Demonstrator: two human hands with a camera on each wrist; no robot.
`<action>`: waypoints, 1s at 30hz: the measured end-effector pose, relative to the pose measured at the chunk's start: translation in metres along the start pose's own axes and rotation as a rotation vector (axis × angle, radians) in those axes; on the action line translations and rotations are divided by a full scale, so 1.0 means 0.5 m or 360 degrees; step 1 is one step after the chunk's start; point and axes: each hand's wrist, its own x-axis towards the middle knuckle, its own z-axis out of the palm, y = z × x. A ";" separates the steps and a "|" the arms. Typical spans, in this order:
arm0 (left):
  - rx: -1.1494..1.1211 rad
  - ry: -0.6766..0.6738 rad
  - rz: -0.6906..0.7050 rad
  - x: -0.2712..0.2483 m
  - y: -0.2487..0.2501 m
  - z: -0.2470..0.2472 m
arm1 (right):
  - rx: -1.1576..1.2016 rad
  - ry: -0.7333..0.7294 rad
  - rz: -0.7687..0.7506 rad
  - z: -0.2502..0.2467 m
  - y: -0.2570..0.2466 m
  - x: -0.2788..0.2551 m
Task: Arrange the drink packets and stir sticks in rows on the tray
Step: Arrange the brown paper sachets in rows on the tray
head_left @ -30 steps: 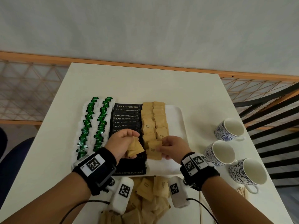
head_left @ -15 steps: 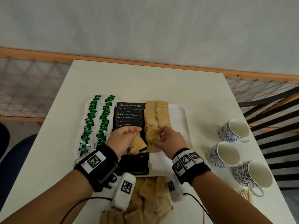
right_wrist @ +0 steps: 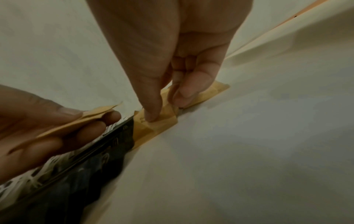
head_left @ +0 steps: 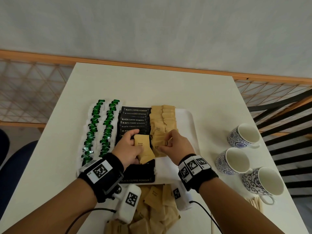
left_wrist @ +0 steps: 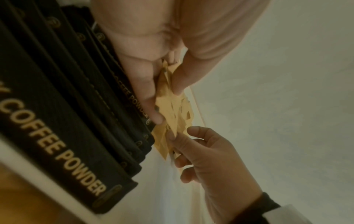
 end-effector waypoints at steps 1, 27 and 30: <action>0.0013 -0.0002 0.0000 -0.001 0.000 0.002 | 0.0008 -0.0001 -0.0003 0.000 0.002 0.000; -0.0109 -0.0091 0.0043 0.012 -0.004 0.030 | 0.0666 -0.0157 0.0386 -0.082 0.087 -0.016; -0.0254 -0.0144 -0.0004 0.008 0.002 0.030 | 0.0556 -0.0153 0.0425 -0.079 0.093 -0.014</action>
